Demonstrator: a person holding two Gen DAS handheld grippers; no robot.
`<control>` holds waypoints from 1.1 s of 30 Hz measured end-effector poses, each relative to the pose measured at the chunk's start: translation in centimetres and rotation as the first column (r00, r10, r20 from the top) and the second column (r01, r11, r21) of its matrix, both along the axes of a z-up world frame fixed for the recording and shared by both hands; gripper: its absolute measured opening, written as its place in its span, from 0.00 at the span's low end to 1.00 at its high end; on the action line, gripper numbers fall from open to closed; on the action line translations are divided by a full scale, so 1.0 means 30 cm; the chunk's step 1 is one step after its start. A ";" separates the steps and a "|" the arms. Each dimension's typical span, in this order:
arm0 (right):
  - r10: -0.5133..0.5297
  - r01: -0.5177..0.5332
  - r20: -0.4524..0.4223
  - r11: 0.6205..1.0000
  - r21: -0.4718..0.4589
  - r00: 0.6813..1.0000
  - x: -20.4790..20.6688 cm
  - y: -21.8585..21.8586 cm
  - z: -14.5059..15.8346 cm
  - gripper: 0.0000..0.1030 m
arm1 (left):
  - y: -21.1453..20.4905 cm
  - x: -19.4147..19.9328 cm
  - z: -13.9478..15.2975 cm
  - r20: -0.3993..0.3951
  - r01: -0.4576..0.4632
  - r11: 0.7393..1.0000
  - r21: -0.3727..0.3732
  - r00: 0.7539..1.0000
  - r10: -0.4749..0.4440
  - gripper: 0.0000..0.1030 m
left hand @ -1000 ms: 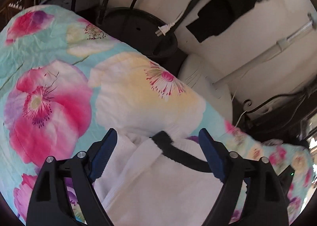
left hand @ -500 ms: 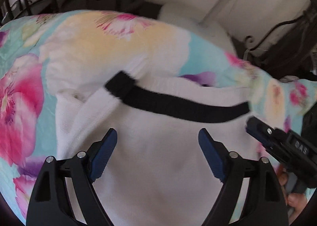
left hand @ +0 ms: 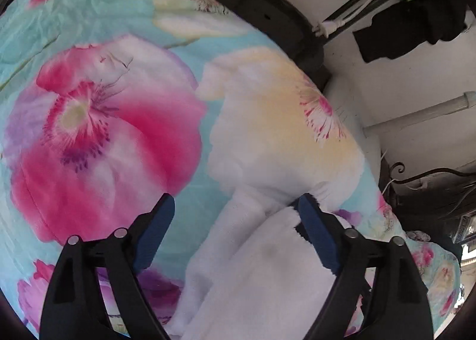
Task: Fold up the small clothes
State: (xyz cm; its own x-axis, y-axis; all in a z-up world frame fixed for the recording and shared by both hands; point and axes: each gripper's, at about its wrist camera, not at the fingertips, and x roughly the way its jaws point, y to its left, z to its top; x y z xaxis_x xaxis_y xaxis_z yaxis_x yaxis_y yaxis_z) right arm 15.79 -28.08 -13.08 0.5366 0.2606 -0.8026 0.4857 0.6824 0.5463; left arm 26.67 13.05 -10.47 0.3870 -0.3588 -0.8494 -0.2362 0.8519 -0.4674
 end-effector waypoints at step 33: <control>0.266 -0.282 -0.307 0.959 -0.006 0.914 -0.344 0.174 -0.035 0.51 | -0.244 -0.404 -0.122 -0.356 0.499 0.755 0.425 0.859 -0.367 0.96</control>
